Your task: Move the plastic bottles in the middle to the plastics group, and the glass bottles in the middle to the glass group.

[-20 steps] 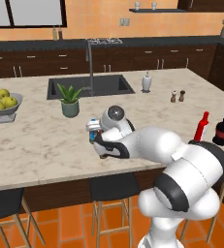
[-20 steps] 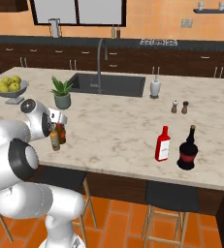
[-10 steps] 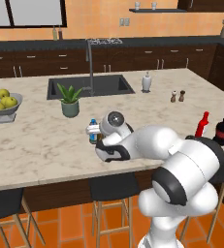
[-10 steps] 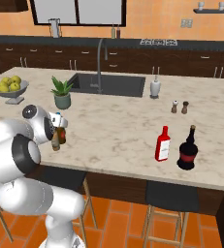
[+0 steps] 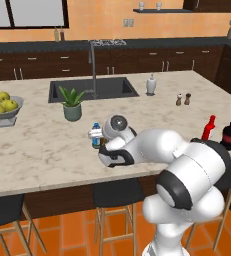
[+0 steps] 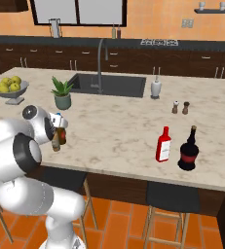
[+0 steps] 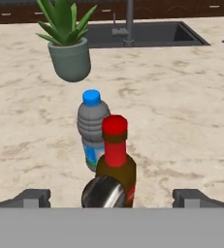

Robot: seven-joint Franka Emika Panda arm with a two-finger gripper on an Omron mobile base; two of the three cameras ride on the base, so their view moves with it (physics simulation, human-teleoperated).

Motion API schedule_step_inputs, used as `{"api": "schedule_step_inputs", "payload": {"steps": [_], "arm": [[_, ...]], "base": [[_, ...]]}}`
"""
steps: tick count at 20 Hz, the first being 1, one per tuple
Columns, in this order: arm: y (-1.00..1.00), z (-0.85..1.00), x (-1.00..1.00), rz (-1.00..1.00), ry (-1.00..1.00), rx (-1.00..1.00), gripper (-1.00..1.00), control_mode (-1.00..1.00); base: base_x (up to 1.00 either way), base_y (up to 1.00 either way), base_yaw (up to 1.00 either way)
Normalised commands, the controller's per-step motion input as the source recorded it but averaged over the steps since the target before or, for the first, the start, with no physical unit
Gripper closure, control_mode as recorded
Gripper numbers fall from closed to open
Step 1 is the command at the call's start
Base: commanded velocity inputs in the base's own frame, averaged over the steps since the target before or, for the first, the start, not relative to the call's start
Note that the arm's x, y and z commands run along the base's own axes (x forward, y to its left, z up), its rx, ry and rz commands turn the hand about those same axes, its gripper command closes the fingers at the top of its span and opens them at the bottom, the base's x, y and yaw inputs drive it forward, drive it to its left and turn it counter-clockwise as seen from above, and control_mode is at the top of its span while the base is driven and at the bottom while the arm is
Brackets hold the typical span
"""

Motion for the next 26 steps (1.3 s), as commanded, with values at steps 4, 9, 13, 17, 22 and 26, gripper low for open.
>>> {"api": "schedule_step_inputs", "payload": {"steps": [4, 9, 13, 17, 22, 26], "arm": [[0.02, 0.0, 0.07, 0.0, 0.0, 0.0, -1.0, -1.0], [0.0, 0.0, 0.0, 0.0, 0.0, 0.0, 1.0, -1.0], [0.0, 0.0, 0.0, 0.0, 0.0, 0.0, 1.0, -1.0], [0.0, 0.0, 0.0, 0.0, 0.0, 0.0, 1.0, -1.0], [0.0, 0.0, 0.0, 0.0, 0.0, 0.0, 1.0, -1.0], [-0.22, 0.37, -0.05, 0.0, -0.01, 0.0, 1.0, -1.0]], "base": [[0.0, 0.0, 0.0], [0.0, 0.0, 0.0], [0.0, 0.0, 0.0], [0.0, 0.0, 0.0], [0.0, 0.0, 0.0], [0.0, 0.0, 0.0]]}}
